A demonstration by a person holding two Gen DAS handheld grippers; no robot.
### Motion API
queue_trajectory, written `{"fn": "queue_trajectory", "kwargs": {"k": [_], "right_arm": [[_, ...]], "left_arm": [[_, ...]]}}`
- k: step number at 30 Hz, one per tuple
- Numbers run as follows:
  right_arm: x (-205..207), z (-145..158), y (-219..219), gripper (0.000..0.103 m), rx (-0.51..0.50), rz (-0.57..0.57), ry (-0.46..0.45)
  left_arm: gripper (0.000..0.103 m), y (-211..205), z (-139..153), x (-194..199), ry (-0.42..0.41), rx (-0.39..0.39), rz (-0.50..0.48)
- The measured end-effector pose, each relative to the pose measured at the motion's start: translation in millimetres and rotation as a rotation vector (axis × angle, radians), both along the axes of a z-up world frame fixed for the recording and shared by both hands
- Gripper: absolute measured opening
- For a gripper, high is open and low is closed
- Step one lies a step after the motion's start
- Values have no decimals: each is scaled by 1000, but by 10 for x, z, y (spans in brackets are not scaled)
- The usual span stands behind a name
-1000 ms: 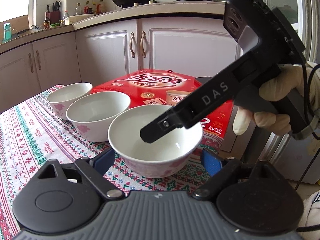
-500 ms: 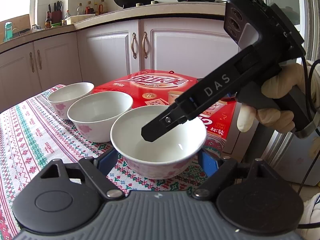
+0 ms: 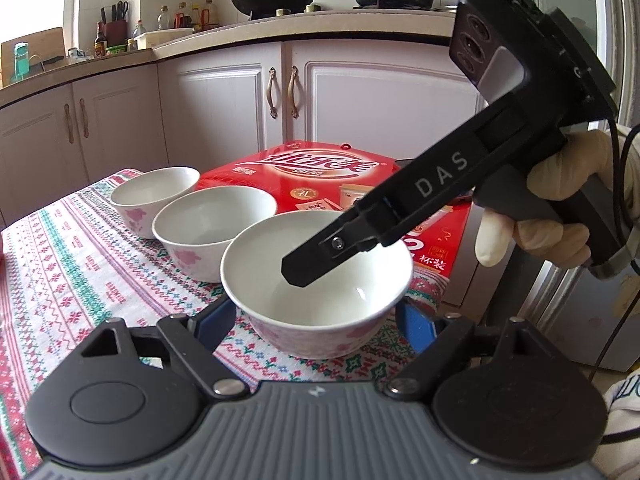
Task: Organize plates and bowls
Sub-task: 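Carry the held bowl with the right tool across the table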
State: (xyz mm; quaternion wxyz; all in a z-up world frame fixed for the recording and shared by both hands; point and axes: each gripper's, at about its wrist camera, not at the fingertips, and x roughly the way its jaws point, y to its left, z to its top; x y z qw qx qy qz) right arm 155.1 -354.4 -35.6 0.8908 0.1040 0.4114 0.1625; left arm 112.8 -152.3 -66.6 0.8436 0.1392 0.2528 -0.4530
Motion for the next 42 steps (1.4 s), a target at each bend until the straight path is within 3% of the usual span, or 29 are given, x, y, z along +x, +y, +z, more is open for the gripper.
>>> {"fn": "queue_trajectory", "kwargs": {"k": [19,42], "right_arm": [[196,127,760,79,10,161,-28],[559,-18,1367,79,-20,251,-3]], "left_arm": [[86,675,188,-41,-12,26,139],[86,1186,59,160,35,29,238]]}}
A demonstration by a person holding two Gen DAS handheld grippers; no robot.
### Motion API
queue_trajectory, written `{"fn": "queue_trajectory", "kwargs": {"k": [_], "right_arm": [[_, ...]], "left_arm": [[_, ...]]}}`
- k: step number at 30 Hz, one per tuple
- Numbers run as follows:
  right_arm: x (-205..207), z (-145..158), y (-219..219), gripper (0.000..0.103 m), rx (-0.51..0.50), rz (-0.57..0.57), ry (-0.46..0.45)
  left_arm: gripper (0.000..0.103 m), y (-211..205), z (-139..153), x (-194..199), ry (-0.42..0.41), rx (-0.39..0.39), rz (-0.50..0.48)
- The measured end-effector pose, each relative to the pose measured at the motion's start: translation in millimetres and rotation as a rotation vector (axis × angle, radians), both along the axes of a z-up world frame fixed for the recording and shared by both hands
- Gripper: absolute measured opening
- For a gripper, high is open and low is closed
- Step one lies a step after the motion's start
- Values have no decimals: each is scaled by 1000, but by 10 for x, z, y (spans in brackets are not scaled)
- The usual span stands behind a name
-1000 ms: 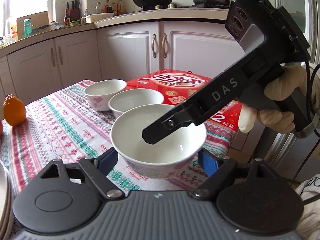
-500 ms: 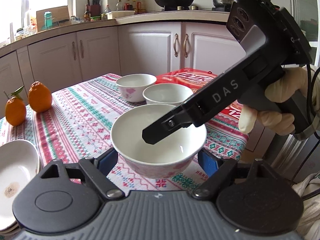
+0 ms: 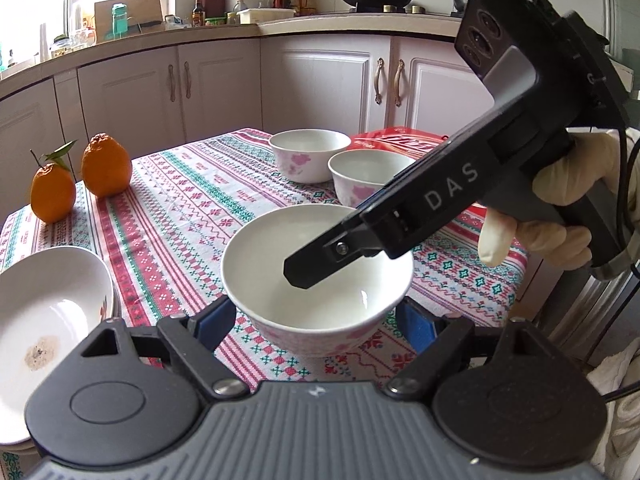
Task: Organize plates and bowls
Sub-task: 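Carry the held bowl with the right tool across the table, then lower the bowl onto the table and open the right tool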
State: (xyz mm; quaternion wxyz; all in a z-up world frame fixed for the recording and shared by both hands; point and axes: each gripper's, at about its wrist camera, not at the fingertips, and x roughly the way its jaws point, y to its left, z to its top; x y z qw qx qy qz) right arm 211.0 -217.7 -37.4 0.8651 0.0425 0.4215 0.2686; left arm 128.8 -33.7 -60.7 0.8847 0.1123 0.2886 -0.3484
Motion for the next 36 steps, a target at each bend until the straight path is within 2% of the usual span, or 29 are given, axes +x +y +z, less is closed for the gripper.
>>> {"fn": "queue_trajectory", "kwargs": {"k": [17,19,20,21,24,31,36], "right_arm": [[56,-62,0,79,-3,-4,-7],[43,-58,7,84,-3,-1,-15],[32,-49,14,90,-8,-1,-28],[22,-37,19,95,-13,-1,-39],[-11,2,21,101,-20,-1,-64],[-148,89,-4,103,-71,-26,-134],[-334,179,-55,103,-128,-49,-207]], "left_arm": [[88,-12,-52,78,11,18,-1],[95,-24,-56,67,0,30,-1],[97,-21,-55,60,-2,28,-2],[98,-17,-55,55,0,26,-4],[98,-11,-65,30,0,42,-3],[98,22,-31,-45,8,60,1],[99,38,83,-108,-16,53,17]]}}
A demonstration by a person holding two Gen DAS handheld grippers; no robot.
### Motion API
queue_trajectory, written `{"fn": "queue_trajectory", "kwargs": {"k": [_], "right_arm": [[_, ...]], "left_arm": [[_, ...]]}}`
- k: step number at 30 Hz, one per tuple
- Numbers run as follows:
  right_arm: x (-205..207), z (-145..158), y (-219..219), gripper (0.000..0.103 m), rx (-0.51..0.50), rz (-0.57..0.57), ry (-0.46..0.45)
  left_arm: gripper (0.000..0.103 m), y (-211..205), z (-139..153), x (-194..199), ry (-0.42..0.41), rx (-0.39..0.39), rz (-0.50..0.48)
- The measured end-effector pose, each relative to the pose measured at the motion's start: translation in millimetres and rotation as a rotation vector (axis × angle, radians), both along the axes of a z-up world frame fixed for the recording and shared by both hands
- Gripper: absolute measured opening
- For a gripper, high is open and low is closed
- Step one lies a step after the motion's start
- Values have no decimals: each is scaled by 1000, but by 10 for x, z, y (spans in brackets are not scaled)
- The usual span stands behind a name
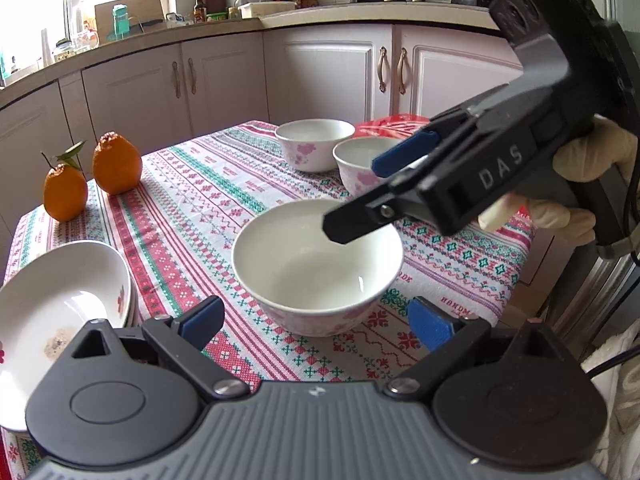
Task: Organize plates and bowls
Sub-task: 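Lower the bowl onto the table and open the right tool, then grasp the rim of another pink-flowered bowl with the left tool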
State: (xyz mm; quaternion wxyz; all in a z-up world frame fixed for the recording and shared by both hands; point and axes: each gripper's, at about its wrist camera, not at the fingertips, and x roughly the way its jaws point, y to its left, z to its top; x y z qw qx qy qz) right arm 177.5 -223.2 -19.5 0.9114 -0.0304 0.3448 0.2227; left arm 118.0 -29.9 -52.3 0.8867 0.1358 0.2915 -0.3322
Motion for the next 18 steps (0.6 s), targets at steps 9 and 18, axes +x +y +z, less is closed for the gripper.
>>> {"fn": "queue_trajectory", "kwargs": {"k": [9,18], "right_arm": [[-254,80,-330,103,-63,-139,-83],[-360,-69,-722,103,-159,-305,-127]], "left_arm": [[102,-99,253,-29,-69,31,-26],[102,-342,420,181,-62,25,-85]]}}
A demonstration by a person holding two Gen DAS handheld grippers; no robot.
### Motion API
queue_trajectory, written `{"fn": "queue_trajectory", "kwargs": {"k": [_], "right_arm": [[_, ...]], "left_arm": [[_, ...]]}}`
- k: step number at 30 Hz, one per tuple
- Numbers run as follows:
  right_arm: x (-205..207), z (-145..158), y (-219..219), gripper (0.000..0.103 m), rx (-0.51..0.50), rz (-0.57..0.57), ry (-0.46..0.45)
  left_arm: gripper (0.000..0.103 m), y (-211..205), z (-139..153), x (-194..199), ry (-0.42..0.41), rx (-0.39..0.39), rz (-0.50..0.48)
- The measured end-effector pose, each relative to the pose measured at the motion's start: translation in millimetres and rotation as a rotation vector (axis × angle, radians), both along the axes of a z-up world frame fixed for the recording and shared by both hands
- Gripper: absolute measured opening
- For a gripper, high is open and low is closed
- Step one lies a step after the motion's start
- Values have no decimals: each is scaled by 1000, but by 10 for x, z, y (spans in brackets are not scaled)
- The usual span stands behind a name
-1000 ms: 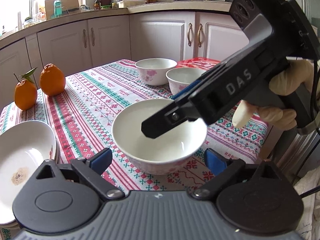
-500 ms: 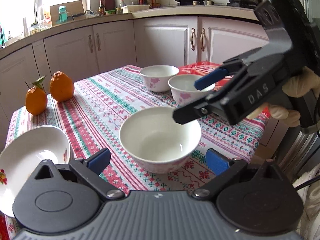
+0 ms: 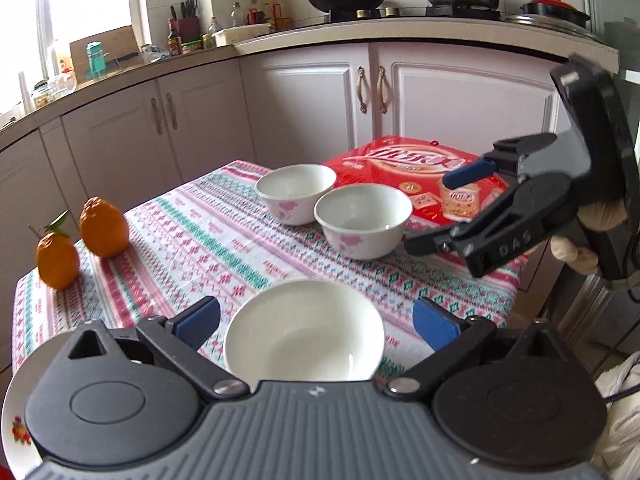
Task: Organize plates and bowls
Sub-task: 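Grasp the rim of another pink-flowered bowl with the left tool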
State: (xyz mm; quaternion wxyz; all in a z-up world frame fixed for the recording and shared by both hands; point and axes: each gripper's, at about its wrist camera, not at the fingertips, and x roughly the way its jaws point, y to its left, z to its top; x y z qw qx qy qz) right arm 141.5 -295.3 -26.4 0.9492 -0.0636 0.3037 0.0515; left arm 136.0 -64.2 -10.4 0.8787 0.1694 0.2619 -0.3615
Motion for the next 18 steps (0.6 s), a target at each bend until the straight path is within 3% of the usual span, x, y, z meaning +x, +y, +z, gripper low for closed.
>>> {"fn": "queue_trajectory", "kwargs": {"k": [8,13,18], "right_arm": [[37,-136,-142,103,11,-42,9],[91,-208,-181,103,-1,-38,14],[154,-271,-227,103,-4,-23,21]], "left_arm": [[102,-329,116,345,-3,6,-50],[102,-557,141,512,-55,59,-74],[102,-735,128,714,14,78,-137]]}}
